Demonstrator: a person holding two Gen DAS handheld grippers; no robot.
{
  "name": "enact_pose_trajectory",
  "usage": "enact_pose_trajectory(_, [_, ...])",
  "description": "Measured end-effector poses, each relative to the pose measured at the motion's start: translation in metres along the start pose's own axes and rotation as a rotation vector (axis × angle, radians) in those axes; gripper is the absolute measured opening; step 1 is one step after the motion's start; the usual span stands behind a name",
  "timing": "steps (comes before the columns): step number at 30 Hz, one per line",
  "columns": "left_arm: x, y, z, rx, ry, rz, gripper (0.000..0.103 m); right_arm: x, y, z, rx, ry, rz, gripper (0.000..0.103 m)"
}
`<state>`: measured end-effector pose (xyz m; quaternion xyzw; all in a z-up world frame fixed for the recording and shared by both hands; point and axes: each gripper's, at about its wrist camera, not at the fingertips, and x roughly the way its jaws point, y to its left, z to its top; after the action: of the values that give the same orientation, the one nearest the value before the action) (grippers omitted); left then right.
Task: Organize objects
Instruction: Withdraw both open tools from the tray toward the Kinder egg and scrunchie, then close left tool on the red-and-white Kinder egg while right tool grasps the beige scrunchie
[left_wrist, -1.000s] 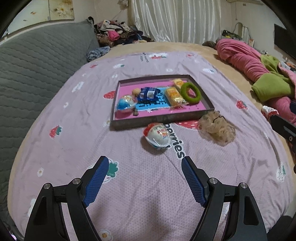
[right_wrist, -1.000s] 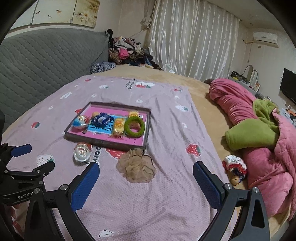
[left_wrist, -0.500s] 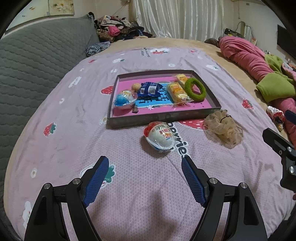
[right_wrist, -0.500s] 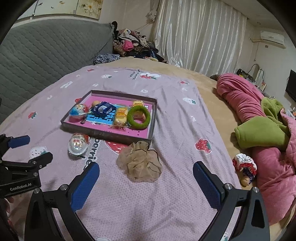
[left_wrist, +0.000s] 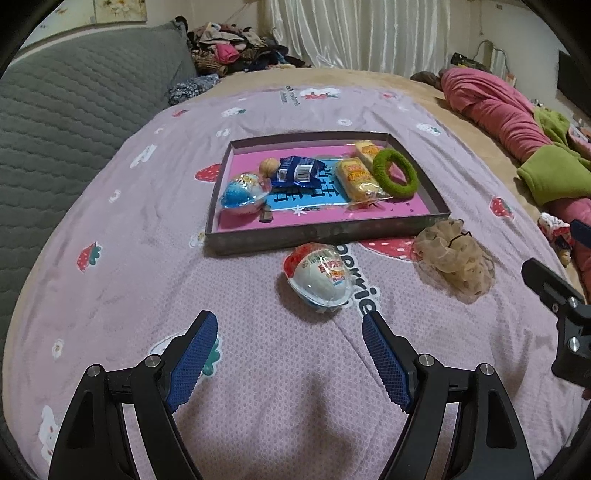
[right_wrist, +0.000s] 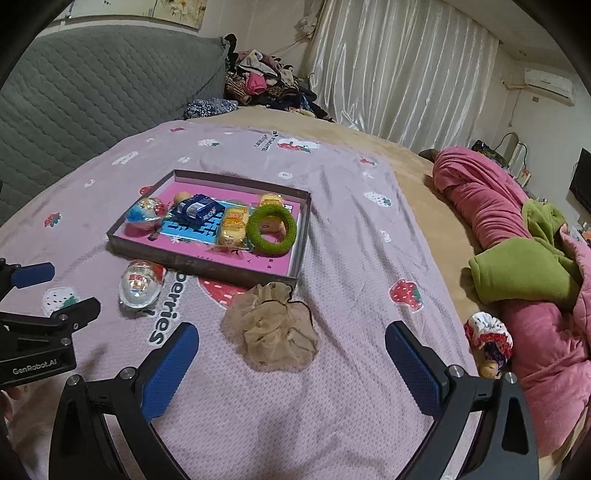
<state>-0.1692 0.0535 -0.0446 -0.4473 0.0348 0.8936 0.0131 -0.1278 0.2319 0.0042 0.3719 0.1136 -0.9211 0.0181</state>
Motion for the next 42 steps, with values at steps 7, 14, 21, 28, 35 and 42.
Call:
enact_pose_trajectory(7, [0.011, 0.001, 0.006, -0.012, 0.01, -0.003, 0.082, 0.013, -0.003, 0.004, -0.008, 0.016, 0.004, 0.102])
enact_pose_trajectory(14, [0.024, -0.009, 0.014, 0.019, 0.021, -0.001, 0.082, 0.03, -0.004, 0.001, -0.008, 0.042, 0.013, 0.102])
enact_pose_trajectory(21, [0.038, -0.01, 0.02, 0.01, 0.03, -0.01, 0.082, 0.049, -0.005, -0.003, -0.002, 0.071, 0.026, 0.102])
enact_pose_trajectory(28, [0.052, -0.011, 0.028, -0.001, 0.04, -0.017, 0.082, 0.062, -0.004, -0.002, -0.005, 0.081, 0.029, 0.102])
enact_pose_trajectory(35, [0.064, -0.011, 0.03, -0.003, 0.055, -0.014, 0.082, 0.079, -0.003, 0.0, -0.011, 0.11, 0.03, 0.102])
enact_pose_trajectory(42, [0.077, -0.011, 0.034, -0.007, 0.071, -0.02, 0.082, 0.101, -0.001, 0.002, -0.003, 0.135, 0.04, 0.102])
